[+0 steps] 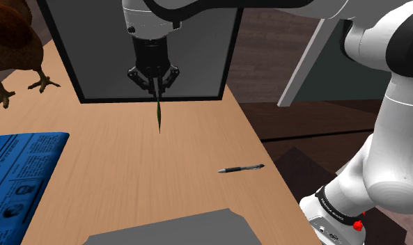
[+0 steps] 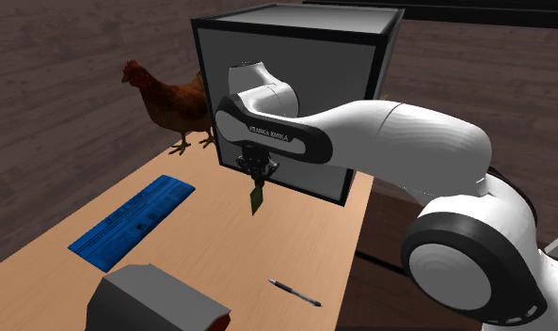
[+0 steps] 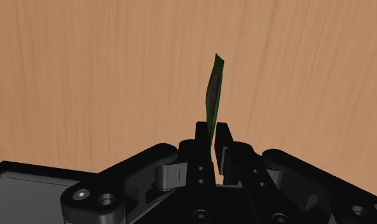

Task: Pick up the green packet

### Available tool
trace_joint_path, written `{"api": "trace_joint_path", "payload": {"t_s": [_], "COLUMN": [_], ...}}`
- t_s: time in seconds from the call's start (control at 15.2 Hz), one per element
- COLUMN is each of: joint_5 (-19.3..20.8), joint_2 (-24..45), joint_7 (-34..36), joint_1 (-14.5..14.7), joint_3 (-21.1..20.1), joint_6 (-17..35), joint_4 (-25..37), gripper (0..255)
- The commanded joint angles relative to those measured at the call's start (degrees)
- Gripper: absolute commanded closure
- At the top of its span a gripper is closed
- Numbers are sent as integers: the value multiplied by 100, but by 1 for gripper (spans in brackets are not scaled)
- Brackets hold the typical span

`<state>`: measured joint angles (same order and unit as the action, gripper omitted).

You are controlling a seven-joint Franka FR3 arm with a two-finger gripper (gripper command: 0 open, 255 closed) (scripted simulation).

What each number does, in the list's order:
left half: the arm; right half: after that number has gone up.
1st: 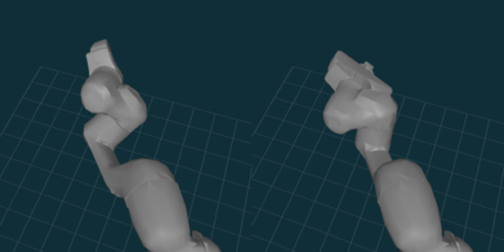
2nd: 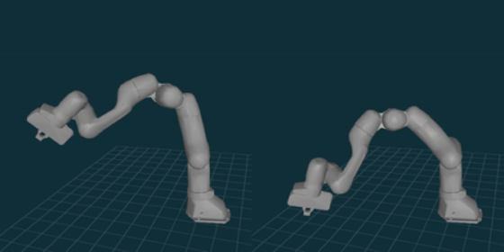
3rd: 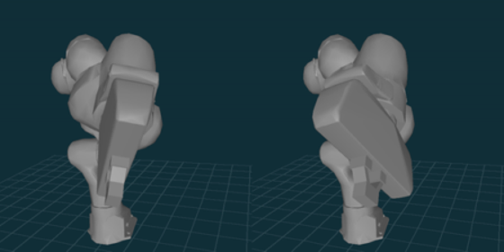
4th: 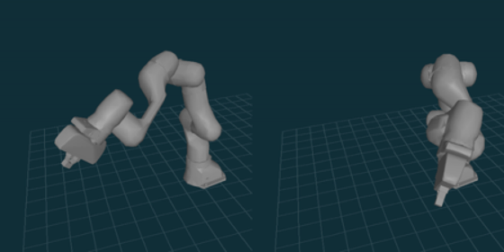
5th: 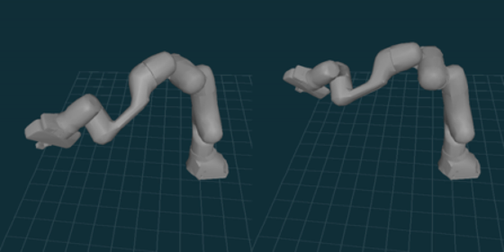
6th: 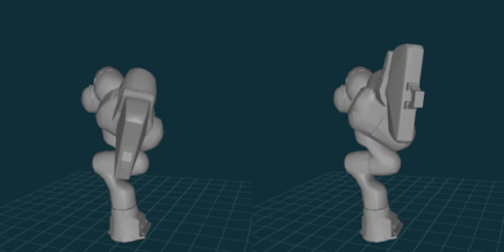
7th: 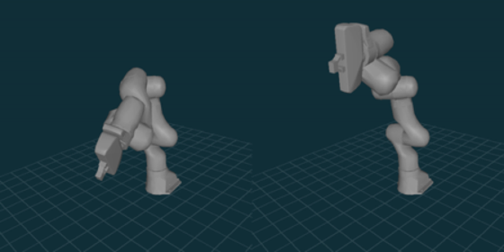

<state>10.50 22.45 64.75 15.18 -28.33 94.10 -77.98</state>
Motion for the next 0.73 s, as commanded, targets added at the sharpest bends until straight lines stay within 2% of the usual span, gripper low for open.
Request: {"api": "trace_joint_path", "payload": {"t_s": [0.0, 0.2, 0.66], "joint_5": [0, 0, 38], "joint_2": [0, 1, 100], "joint_7": [0, 1, -10], "joint_1": [0, 1, 107], "joint_3": [0, 0, -8], "joint_6": [0, 2, -592], "joint_4": [-2, -3, 690], "gripper": [255, 255, 255]}}
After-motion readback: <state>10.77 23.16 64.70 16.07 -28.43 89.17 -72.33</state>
